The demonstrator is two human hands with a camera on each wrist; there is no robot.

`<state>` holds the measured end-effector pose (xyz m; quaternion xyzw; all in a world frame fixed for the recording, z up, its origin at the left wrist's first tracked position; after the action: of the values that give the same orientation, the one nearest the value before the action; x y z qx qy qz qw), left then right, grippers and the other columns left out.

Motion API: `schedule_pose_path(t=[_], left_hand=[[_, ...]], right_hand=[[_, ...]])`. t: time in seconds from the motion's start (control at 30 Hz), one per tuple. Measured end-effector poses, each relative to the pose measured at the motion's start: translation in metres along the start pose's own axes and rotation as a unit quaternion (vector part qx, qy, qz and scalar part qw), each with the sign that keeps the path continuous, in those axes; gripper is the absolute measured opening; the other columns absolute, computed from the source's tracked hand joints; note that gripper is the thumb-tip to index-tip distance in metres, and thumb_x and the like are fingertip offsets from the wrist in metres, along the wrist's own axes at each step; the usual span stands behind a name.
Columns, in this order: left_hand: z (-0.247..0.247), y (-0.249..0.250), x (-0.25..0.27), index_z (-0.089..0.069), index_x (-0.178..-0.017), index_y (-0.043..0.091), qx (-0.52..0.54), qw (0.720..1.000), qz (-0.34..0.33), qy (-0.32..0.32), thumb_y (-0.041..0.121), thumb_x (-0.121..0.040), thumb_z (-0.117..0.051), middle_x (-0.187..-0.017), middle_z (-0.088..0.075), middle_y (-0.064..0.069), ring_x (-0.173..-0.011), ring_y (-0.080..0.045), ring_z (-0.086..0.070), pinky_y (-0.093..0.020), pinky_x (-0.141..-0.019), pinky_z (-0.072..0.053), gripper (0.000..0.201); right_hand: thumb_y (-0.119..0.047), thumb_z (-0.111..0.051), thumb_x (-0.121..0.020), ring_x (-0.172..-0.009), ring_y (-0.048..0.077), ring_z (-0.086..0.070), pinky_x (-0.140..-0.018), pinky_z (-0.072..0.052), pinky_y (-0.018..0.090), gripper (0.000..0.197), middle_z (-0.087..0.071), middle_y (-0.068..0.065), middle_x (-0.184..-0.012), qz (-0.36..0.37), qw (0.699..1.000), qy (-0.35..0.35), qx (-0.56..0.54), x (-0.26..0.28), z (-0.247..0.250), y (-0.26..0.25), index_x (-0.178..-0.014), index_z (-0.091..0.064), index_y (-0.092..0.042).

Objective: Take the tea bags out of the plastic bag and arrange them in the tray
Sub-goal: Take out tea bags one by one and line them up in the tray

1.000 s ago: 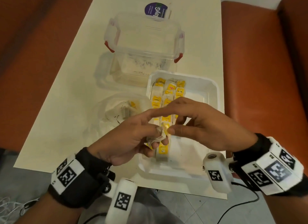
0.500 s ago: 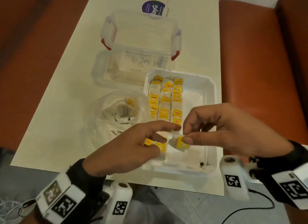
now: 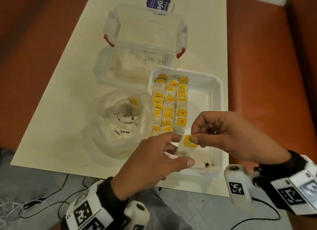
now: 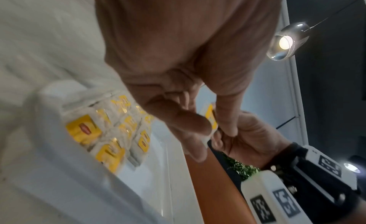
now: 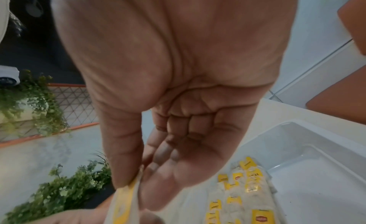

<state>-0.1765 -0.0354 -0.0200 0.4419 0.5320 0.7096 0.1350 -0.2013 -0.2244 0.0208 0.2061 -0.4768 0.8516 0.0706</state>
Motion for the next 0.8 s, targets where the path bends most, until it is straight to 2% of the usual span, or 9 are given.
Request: schedule_pose_path(t=[0.1, 0.17, 0.23, 0.33, 0.43, 0.5, 0.6, 0.7, 0.8], left_hand=[[0.021, -0.003, 0.003, -0.063, -0.111, 0.038, -0.029, 0.999, 0.017, 0.030, 0.039, -0.078, -0.079, -0.091, -0.076, 0.014, -0.071, -0.012, -0.074, -0.017, -0.046, -0.043, 0.037], [0.038, -0.003, 0.008, -0.067, -0.104, 0.036, -0.029, 0.998, 0.004, 0.055, 0.039, -0.080, -0.079, -0.088, -0.075, 0.012, -0.069, -0.015, -0.073, -0.010, -0.047, -0.039, 0.027], [0.054, -0.001, 0.013, -0.070, -0.098, 0.032, -0.008, 0.996, -0.009, 0.084, 0.045, -0.078, -0.078, -0.083, -0.074, 0.008, -0.066, -0.018, -0.072, -0.009, -0.048, -0.038, 0.025], [0.074, -0.001, 0.020, -0.072, -0.092, 0.025, 0.012, 0.991, -0.020, 0.132, 0.043, -0.069, -0.073, -0.078, -0.072, 0.003, -0.059, -0.016, -0.067, -0.008, -0.046, -0.037, 0.029], [0.090, -0.005, 0.022, -0.073, -0.089, 0.026, 0.026, 0.986, -0.021, 0.164, 0.042, -0.068, -0.072, -0.082, -0.073, -0.002, -0.056, -0.012, -0.062, -0.009, -0.044, -0.036, 0.026], [0.096, -0.007, 0.021, -0.073, -0.087, 0.029, 0.027, 0.984, -0.021, 0.176, 0.044, -0.067, -0.071, -0.086, -0.073, -0.005, -0.057, -0.011, -0.061, -0.011, -0.044, -0.037, 0.025], [0.098, -0.009, 0.020, -0.073, -0.086, 0.031, 0.030, 0.983, -0.022, 0.181, 0.047, -0.067, -0.073, -0.087, -0.073, -0.006, -0.058, -0.011, -0.061, -0.018, -0.044, -0.038, 0.025], [0.100, -0.010, 0.018, -0.072, -0.088, 0.033, 0.027, 0.983, -0.023, 0.180, 0.054, -0.067, -0.083, -0.087, -0.073, -0.004, -0.059, -0.011, -0.061, -0.025, -0.046, -0.039, 0.031], [0.105, -0.009, 0.018, -0.072, -0.088, 0.032, 0.025, 0.982, -0.022, 0.188, 0.046, -0.071, -0.077, -0.086, -0.073, -0.003, -0.059, -0.010, -0.061, -0.027, -0.050, -0.039, 0.023]], right_hand=[[-0.033, -0.078, -0.083, -0.067, 0.007, -0.064, -0.064, -0.051, 0.024, 0.011, -0.070, -0.011, -0.075, -0.020, 0.998, -0.012, 0.062, -0.008, -0.008, 0.012, -0.081, -0.067, -0.032], [-0.035, -0.076, -0.085, -0.068, 0.000, -0.062, -0.063, -0.045, 0.014, 0.013, -0.068, -0.018, -0.074, -0.035, 0.992, -0.049, 0.108, -0.015, -0.019, 0.022, -0.081, -0.064, -0.033], [-0.036, -0.076, -0.085, -0.070, -0.001, -0.063, -0.065, -0.044, 0.013, 0.013, -0.070, -0.018, -0.076, -0.056, 0.984, -0.088, 0.145, -0.023, -0.030, 0.032, -0.082, -0.064, -0.032], [-0.036, -0.077, -0.085, -0.078, 0.002, -0.064, -0.073, -0.048, 0.020, 0.010, -0.072, -0.012, -0.084, -0.082, 0.976, -0.104, 0.174, -0.041, -0.038, 0.044, -0.086, -0.068, -0.031], [-0.034, -0.078, -0.083, -0.083, 0.008, -0.065, -0.081, -0.052, 0.030, 0.010, -0.072, -0.012, -0.087, -0.100, 0.978, -0.052, 0.178, -0.060, -0.033, 0.053, -0.086, -0.070, -0.030], [-0.034, -0.077, -0.083, -0.079, 0.011, -0.064, -0.081, -0.053, 0.039, 0.009, -0.070, -0.011, -0.082, -0.106, 0.978, -0.015, 0.181, -0.068, -0.029, 0.056, -0.085, -0.069, -0.029], [-0.033, -0.075, -0.085, -0.070, 0.011, -0.062, -0.078, -0.054, 0.041, 0.009, -0.067, -0.010, -0.072, -0.109, 0.977, 0.005, 0.181, -0.075, -0.026, 0.057, -0.084, -0.068, -0.029], [-0.031, -0.075, -0.086, -0.069, 0.011, -0.068, -0.078, -0.057, 0.041, 0.009, -0.070, -0.007, -0.072, -0.118, 0.975, 0.006, 0.189, -0.080, -0.026, 0.058, -0.083, -0.066, -0.029], [-0.032, -0.075, -0.085, -0.070, 0.011, -0.070, -0.080, -0.057, 0.043, 0.010, -0.072, -0.006, -0.074, -0.132, 0.971, 0.001, 0.200, -0.084, -0.026, 0.059, -0.082, -0.065, -0.029]])
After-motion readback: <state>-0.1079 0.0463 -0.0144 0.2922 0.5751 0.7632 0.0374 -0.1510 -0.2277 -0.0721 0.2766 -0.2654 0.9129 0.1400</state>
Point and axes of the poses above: each hand's wrist, its own x-axis away from the middle knuckle, its own z-axis out of the back of the hand, y = z × x, the point moved 3 cm from there along -x, towards the middle knuckle
